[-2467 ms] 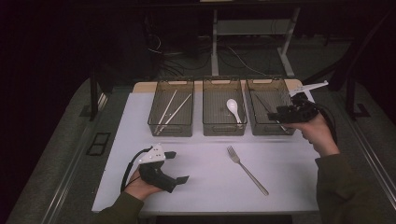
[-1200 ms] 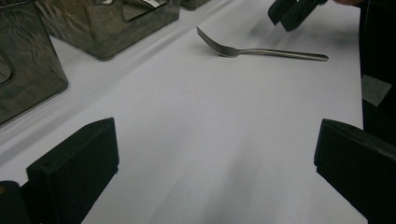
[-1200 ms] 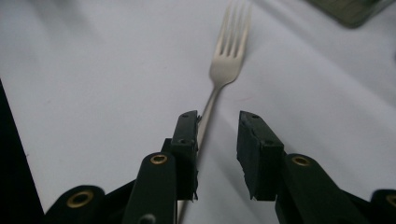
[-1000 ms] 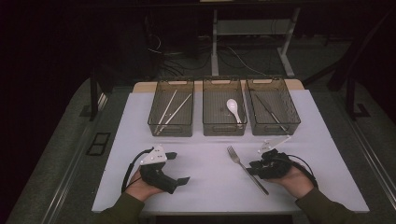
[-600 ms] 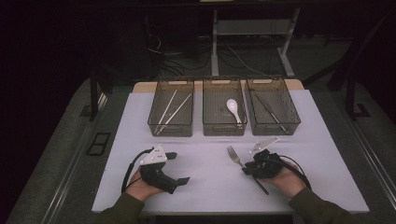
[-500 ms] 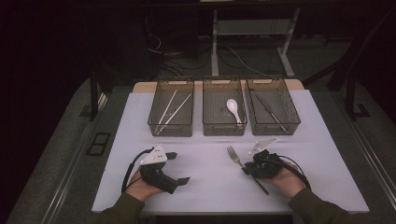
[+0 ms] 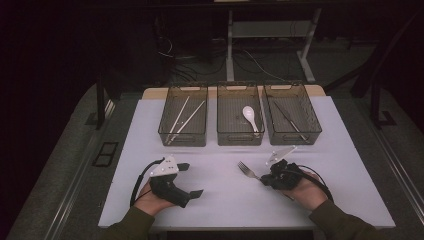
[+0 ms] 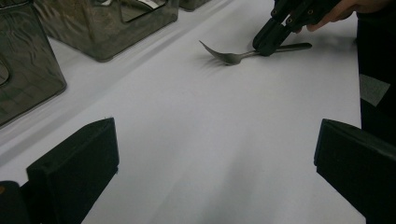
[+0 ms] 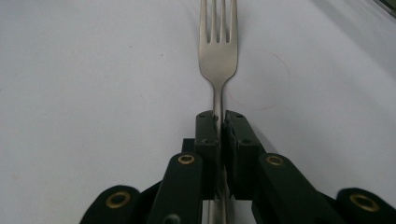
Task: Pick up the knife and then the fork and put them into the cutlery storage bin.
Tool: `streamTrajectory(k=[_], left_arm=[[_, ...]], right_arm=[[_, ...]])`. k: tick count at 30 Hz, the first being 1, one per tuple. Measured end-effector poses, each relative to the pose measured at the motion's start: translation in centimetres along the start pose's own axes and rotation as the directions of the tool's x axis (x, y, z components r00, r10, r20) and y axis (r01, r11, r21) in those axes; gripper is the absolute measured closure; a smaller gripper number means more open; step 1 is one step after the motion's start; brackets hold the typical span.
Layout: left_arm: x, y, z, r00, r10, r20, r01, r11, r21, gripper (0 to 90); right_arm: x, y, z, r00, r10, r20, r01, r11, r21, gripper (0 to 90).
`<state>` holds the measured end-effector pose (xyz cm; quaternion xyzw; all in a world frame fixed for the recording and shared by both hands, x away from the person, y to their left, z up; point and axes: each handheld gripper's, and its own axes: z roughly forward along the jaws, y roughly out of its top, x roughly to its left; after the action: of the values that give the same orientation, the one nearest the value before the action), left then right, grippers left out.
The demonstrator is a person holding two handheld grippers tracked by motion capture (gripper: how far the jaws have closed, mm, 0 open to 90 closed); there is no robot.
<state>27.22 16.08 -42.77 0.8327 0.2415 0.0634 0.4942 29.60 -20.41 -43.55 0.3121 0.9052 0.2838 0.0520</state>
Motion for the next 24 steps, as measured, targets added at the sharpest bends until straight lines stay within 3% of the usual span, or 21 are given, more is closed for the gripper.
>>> streamTrajectory(k=[5,8,12,24], left_arm=[[-0.1,0.0,0.0,1.0000,0.002,0.000,-0.002,1.0000,0.002,0.0],[-0.1,0.1,0.0,1.0000,0.005,0.000,-0.005,1.0000,0.003,0.0],[0.0,0.0,0.0,1.0000,0.002,-0.002,-0.002,1.0000,-0.001,0.0],[0.0,0.0,-0.1,1.0000,0.001,-0.001,-0.001,1.0000,-0.001,0.0]], right_arm=[[0.2,-0.2,0.0,0.9998,-0.017,0.014,0.017,1.000,-0.011,84.5],[0.0,-0.2,-0.1,1.0000,-0.007,0.000,0.007,1.000,-0.015,84.6],[-0.6,-0.2,-0.8,0.9992,0.023,-0.033,-0.025,0.998,-0.050,84.6],[-2.3,0.2,-3.6,0.9980,0.061,-0.015,-0.063,0.986,-0.155,84.6]])
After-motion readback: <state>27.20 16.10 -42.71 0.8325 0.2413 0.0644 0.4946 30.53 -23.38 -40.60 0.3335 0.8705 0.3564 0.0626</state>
